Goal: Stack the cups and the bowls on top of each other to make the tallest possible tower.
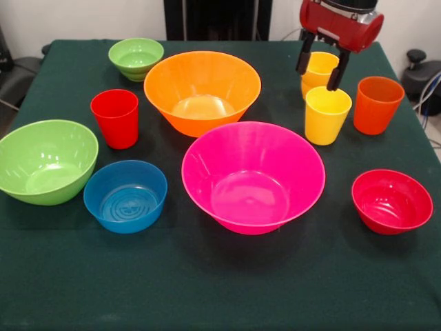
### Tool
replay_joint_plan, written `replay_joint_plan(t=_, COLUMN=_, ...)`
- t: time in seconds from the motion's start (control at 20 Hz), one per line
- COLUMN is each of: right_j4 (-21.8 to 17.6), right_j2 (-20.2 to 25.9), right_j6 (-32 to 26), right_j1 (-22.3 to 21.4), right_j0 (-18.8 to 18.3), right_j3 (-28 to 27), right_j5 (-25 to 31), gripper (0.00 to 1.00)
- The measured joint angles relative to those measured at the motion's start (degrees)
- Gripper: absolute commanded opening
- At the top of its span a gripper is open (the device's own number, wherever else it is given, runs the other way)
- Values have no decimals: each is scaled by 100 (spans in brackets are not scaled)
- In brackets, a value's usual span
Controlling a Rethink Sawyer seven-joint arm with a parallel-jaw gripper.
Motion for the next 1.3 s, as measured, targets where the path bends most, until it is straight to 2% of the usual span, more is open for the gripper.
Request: replay_joint_plan(t=1.3, right_j4=0, right_j2=-37, right_j6=0, right_j1=15, right_j0=136, right_j3=0, right_j5=0, gripper=100)
